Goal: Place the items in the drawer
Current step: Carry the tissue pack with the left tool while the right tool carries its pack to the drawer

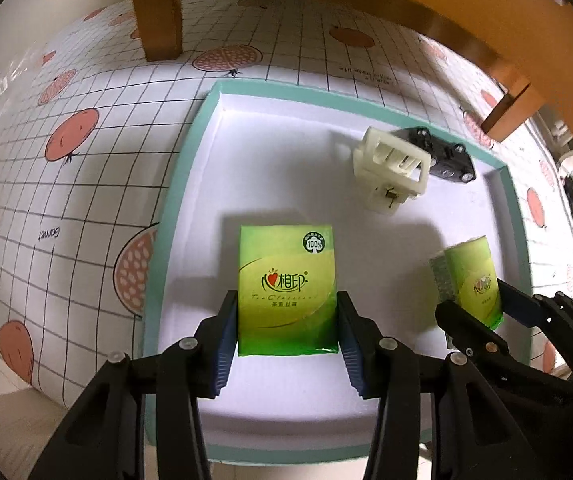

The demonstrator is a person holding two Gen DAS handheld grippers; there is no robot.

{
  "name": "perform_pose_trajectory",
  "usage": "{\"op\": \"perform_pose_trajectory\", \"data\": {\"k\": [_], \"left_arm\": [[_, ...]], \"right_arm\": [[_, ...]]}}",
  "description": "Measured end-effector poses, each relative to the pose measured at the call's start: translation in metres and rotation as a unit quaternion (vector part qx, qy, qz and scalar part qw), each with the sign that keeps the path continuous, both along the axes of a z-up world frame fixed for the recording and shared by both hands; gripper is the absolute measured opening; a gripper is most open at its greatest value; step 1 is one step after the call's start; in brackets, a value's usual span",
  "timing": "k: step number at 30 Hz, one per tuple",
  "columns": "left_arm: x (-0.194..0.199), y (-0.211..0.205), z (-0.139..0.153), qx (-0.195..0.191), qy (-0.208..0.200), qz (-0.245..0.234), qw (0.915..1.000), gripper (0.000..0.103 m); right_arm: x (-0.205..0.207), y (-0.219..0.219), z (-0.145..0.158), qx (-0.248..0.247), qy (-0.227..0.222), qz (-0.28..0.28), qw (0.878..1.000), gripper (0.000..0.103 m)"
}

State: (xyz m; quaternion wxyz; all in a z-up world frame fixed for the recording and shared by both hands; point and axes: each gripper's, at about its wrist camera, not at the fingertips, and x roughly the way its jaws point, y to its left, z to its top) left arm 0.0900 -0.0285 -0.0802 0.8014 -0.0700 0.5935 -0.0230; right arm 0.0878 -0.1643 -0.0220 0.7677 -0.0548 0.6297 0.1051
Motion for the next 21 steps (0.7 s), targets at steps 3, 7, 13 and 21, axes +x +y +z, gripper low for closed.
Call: {"op": "perform_pose_trajectory", "data": {"k": [3,7,13,21], "left_arm": [[-0.005,0.003,0.014,-0.014,-0.015,0.004,0.9998,0.048],[-0.013,0.007,0.038,-0.028,-0.042,0.002,0.9987,0.048],[-0.017,0.005,0.094,-0.043,-0.112,-0.009,0.9927,0.048],[-0.016,0.008,0.192,-0.074,-0.237,-0.025,0.9684,0.048]], "right_arm": [[-0.003,-0.001,0.013,0.006,-0.019,0.001,1.0,0.049],[-0.005,-0.001,0.034,0.017,-0.046,0.0,0.999,0.049],[-0.002,-0.005,0.081,0.05,-0.093,-0.012,0.994,0.049],[0.012,-0.013,0.167,0.071,-0.192,-0.005,0.979,0.049]]}}
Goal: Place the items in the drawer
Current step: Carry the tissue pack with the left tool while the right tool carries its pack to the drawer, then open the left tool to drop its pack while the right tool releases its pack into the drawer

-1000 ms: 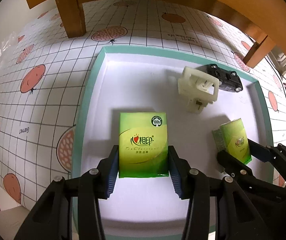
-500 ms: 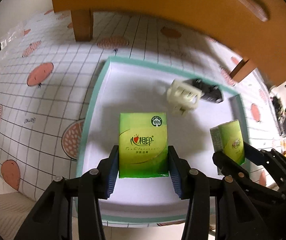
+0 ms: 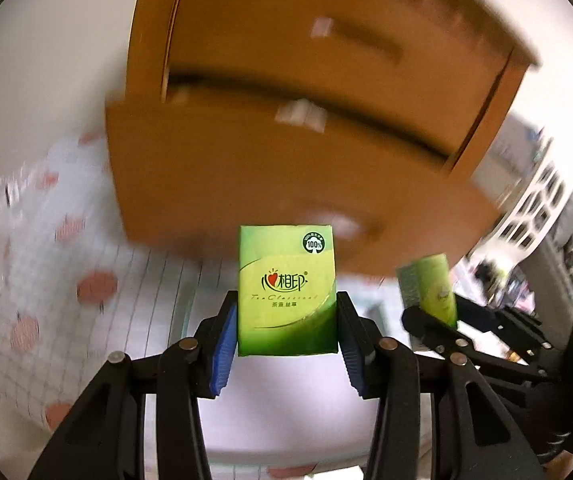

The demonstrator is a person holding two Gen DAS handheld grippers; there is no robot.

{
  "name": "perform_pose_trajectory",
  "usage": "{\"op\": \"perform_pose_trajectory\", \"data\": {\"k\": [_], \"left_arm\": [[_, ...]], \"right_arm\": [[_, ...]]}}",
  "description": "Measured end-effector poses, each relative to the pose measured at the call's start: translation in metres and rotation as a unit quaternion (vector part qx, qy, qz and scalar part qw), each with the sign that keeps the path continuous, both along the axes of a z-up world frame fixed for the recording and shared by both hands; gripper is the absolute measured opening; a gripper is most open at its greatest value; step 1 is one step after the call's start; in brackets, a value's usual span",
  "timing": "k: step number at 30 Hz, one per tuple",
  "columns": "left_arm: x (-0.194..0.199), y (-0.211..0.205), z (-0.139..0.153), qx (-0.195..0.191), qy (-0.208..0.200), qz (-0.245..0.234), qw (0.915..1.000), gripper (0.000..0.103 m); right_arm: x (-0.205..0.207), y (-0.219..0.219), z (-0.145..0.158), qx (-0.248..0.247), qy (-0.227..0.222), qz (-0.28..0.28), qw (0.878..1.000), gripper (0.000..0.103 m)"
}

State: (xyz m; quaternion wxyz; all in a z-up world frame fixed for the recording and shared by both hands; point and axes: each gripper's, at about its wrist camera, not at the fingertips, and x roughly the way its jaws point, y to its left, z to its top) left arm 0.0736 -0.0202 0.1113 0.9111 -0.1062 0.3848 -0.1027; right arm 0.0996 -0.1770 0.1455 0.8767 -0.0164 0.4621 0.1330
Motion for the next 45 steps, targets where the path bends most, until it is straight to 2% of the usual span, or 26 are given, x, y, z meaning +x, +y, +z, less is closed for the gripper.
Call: {"op": "perform_pose_trajectory", "data": {"k": [3,7,13,18,23,28,34,36,38,40,43,45], "left_arm": [[0.008,0.001,0.039,-0.002,-0.046,-0.006,0.9989,0.048],[0.03,0.003,0.074,0.0,-0.078,-0.006,0.997,0.048],[0.061,-0.001,0.107,0.014,-0.103,0.0,0.9945,0.048],[0.088,-0.007,0.107,0.029,-0.094,0.002,0.9952,0.048],[0.11,-0.008,0.094,0.033,-0.072,0.012,0.9968,0.048],[0.133,-0.011,0.084,0.039,-0.048,0.022,0.9978,0.048],[0.147,-0.017,0.073,0.057,-0.041,0.029,0.9971,0.049],[0.147,-0.023,0.071,0.067,-0.04,0.029,0.9965,0.056],[0.148,-0.025,0.07,0.067,-0.04,0.029,0.9965,0.058],[0.15,-0.028,0.068,0.066,-0.039,0.028,0.9966,0.058],[0.15,-0.029,0.065,0.071,-0.037,0.029,0.9964,0.062],[0.15,-0.029,0.064,0.073,-0.035,0.033,0.9962,0.072]], "right_arm": [[0.013,-0.001,0.037,0.006,-0.041,0.003,0.999,0.049],[0.034,0.0,0.074,0.005,-0.08,0.003,0.997,0.049],[0.079,-0.009,0.102,0.009,-0.093,-0.021,0.995,0.049],[0.107,-0.015,0.102,-0.004,-0.079,-0.036,0.996,0.049],[0.129,-0.022,0.089,-0.01,-0.057,-0.054,0.997,0.049],[0.138,-0.029,0.079,-0.024,-0.041,-0.062,0.997,0.049],[0.145,-0.028,0.077,-0.033,-0.03,-0.07,0.997,0.05],[0.147,-0.03,0.075,-0.028,-0.024,-0.077,0.996,0.051],[0.148,-0.032,0.073,-0.027,-0.019,-0.081,0.996,0.052],[0.148,-0.033,0.072,-0.029,-0.018,-0.085,0.996,0.061],[0.147,-0.036,0.069,-0.029,-0.014,-0.086,0.996,0.062],[0.146,-0.037,0.068,-0.029,-0.012,-0.088,0.996,0.065]]}}
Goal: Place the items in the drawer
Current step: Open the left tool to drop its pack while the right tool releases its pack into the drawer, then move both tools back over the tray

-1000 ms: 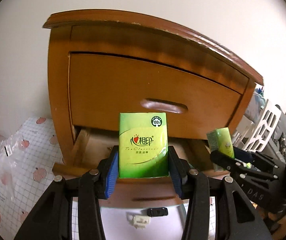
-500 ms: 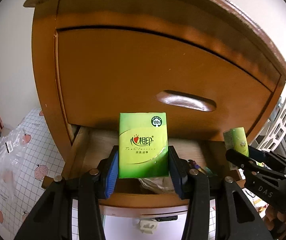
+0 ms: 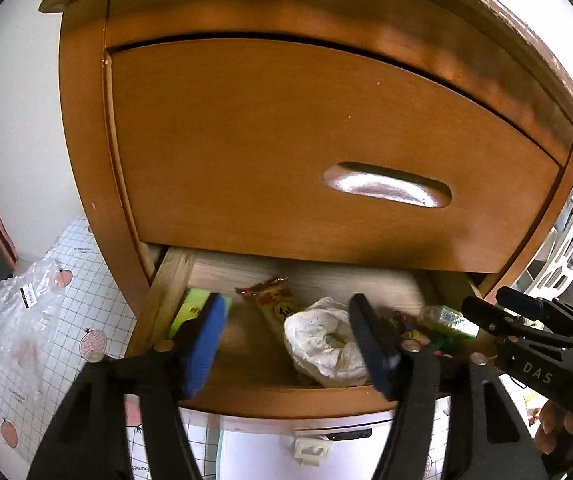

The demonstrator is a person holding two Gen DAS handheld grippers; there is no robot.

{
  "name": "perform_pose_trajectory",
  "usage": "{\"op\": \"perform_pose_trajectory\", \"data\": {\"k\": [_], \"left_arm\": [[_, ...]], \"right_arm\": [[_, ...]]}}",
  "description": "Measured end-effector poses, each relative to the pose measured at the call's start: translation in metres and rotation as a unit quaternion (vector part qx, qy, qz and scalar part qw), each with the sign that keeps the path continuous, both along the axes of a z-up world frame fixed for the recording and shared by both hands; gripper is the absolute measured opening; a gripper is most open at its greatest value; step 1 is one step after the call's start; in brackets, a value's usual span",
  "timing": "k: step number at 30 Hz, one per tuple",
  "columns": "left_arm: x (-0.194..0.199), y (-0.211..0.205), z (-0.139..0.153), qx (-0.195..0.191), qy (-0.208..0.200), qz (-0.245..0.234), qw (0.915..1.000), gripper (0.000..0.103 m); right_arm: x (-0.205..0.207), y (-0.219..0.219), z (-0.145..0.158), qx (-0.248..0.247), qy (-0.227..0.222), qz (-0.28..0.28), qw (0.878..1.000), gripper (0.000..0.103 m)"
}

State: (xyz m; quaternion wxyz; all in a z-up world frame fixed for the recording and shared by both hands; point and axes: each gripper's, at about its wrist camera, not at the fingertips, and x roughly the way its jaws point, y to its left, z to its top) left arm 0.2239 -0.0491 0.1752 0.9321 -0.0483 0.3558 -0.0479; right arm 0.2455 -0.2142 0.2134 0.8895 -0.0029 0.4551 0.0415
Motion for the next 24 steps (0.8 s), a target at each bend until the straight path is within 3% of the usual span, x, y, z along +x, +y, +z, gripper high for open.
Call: {"op": "perform_pose_trajectory", "data": {"k": [4,10,12,13,24], "left_arm": [[-0.006,0.007,0.0,0.003,0.001,0.011,0.9999,0.084],[-0.014,0.017,0.001,0.006,-0.014,0.028,0.9995,0.087],[-0.018,0.018,0.003,0.005,-0.024,0.031,0.9992,0.101],[-0.02,0.018,0.003,0.006,-0.031,0.033,0.999,0.103],[-0.048,0.021,0.013,0.005,-0.056,0.037,0.9977,0.103]], "right_arm": [[0.001,-0.004,-0.005,0.01,0.009,-0.005,1.0,0.076],[-0.002,-0.008,-0.011,0.019,0.01,-0.007,1.0,0.098],[-0.004,-0.008,-0.012,0.017,0.007,-0.006,1.0,0.101],[-0.005,-0.008,-0.012,0.016,0.005,-0.006,1.0,0.102],[-0.023,-0.012,-0.011,0.028,-0.009,-0.01,1.0,0.103]]}}
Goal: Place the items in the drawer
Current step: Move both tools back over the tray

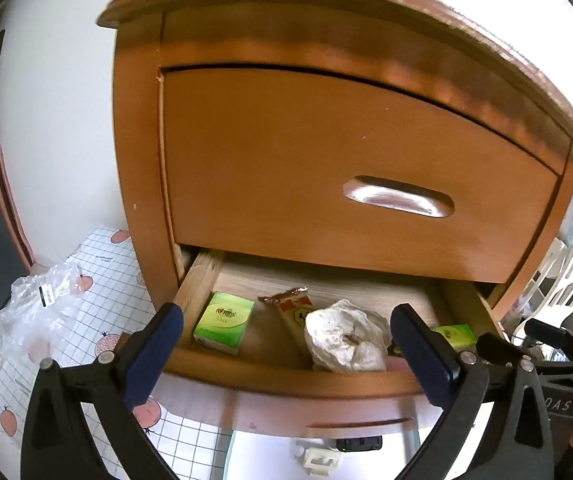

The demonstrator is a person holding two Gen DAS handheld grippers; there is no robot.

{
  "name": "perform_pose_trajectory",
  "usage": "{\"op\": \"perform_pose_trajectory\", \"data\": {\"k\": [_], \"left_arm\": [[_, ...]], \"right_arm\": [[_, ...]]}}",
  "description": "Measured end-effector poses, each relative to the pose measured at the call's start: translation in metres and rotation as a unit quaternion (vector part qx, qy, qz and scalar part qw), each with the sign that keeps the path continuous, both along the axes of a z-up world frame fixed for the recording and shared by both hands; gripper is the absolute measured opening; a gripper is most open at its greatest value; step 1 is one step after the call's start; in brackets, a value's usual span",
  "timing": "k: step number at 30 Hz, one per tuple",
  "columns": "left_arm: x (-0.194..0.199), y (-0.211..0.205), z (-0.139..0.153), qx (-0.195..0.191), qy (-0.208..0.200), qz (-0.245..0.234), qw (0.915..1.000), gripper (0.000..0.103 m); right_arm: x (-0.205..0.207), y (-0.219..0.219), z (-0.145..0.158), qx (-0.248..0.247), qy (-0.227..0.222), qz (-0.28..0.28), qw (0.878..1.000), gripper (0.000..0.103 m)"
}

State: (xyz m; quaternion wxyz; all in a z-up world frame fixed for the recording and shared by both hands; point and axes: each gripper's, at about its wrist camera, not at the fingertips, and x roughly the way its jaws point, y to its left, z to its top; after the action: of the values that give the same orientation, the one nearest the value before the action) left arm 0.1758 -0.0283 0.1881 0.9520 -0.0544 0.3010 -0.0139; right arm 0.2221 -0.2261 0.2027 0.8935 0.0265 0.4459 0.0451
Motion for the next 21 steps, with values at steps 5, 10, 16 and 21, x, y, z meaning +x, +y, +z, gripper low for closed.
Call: {"op": "perform_pose_trajectory", "data": {"k": [5,10,16,21], "left_arm": [[-0.034,0.004,0.002,-0.021,-0.028,-0.016,0.9992,0.103],[-0.07,0.0,-0.007,-0.027,-0.052,-0.045,0.9972,0.103],[-0.097,-0.007,-0.037,-0.04,-0.028,-0.062,0.9969,0.103],[-0.095,-0.015,-0.082,-0.036,0.04,-0.063,0.9966,0.103]], "right_arm": [[-0.033,-0.002,0.016,0.002,-0.047,0.009,0.999,0.103],[-0.07,-0.004,0.011,0.016,-0.067,0.017,0.997,0.103],[-0.105,-0.004,-0.007,0.025,-0.069,0.018,0.997,0.103],[-0.113,-0.002,-0.053,0.02,-0.018,0.019,0.999,0.103]]}}
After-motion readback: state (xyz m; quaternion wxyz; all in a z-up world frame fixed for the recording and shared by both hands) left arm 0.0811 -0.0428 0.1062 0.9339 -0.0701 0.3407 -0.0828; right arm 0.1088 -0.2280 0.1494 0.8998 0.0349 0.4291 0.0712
